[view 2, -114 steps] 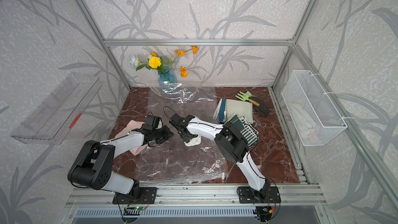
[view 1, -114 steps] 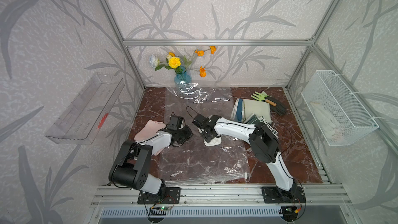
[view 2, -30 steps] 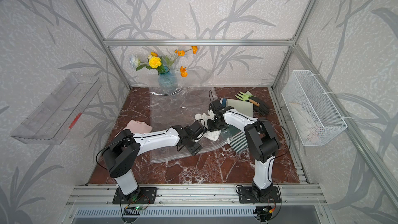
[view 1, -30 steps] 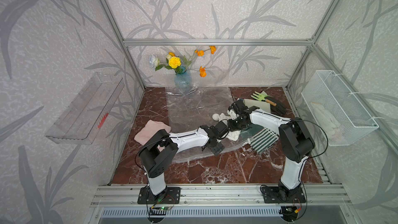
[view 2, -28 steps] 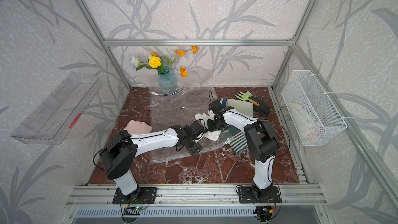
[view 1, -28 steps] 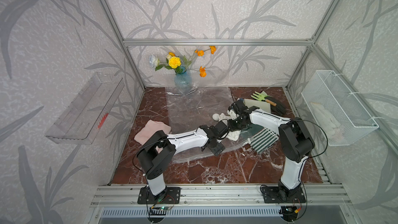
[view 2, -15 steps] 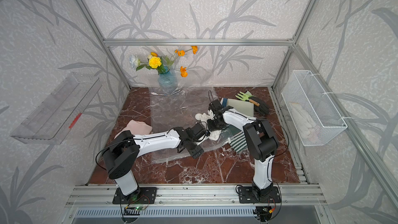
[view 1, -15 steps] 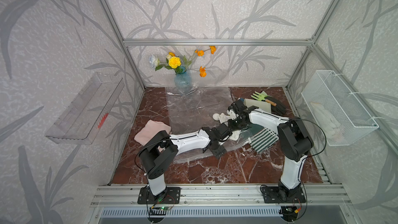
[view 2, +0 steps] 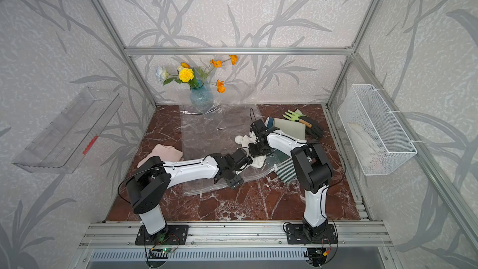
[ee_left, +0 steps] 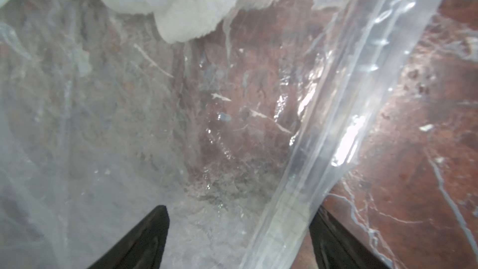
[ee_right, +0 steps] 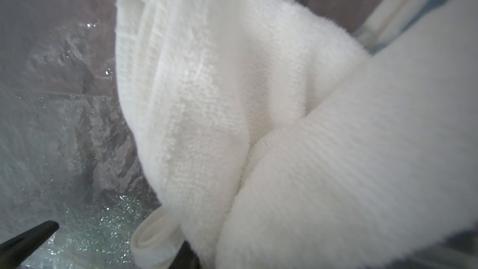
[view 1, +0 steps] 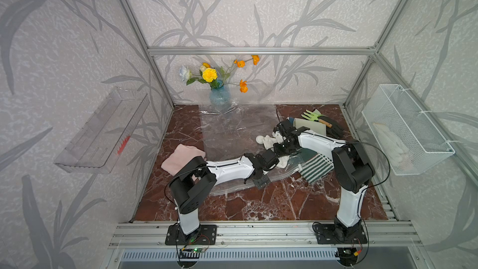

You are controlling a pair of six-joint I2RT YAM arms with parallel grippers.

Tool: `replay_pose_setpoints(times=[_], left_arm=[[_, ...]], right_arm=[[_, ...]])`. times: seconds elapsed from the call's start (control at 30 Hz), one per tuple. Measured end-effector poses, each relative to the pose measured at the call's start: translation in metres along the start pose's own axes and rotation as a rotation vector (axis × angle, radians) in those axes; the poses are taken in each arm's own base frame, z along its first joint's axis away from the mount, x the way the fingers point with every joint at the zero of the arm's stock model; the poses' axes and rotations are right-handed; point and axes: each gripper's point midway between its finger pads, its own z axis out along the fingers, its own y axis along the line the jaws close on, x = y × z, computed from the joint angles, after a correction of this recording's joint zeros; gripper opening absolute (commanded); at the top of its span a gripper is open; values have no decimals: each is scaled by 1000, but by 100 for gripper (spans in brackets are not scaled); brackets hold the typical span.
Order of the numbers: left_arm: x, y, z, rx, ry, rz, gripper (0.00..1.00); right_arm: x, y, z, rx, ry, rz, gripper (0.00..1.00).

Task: Place the folded towel into the vacuum bag
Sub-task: Open the vacuum bag at the center of the board.

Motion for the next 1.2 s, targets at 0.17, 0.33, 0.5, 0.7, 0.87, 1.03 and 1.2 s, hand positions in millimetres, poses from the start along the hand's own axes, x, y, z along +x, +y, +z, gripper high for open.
replay_pose_setpoints(times=[0.17,0.33,0.5,0.7,0.87,1.03,1.2], left_arm=[[-1,9,-3,-48,-6,1,82],[0,11,-5,-62,-13,-14,79],[15,14,1,-87,30,-32,70],[36,23,2,-97,66,-80,42],[39,25,0,-65,66,-118,11],[32,27,-12,10,14,-196,0],[21,46,-34,70,-74,-330,0]], right_arm=[[-1,-2,1,9,-1,-5,6],[-2,-3,1,19,-4,-8,6],[-3,-5,1,29,-5,-21,6],[-4,-8,1,47,-8,-29,6],[-5,-7,-2,50,-5,-33,5],[-5,3,-32,10,-34,-24,3],[-5,23,-120,-88,-202,-22,0]])
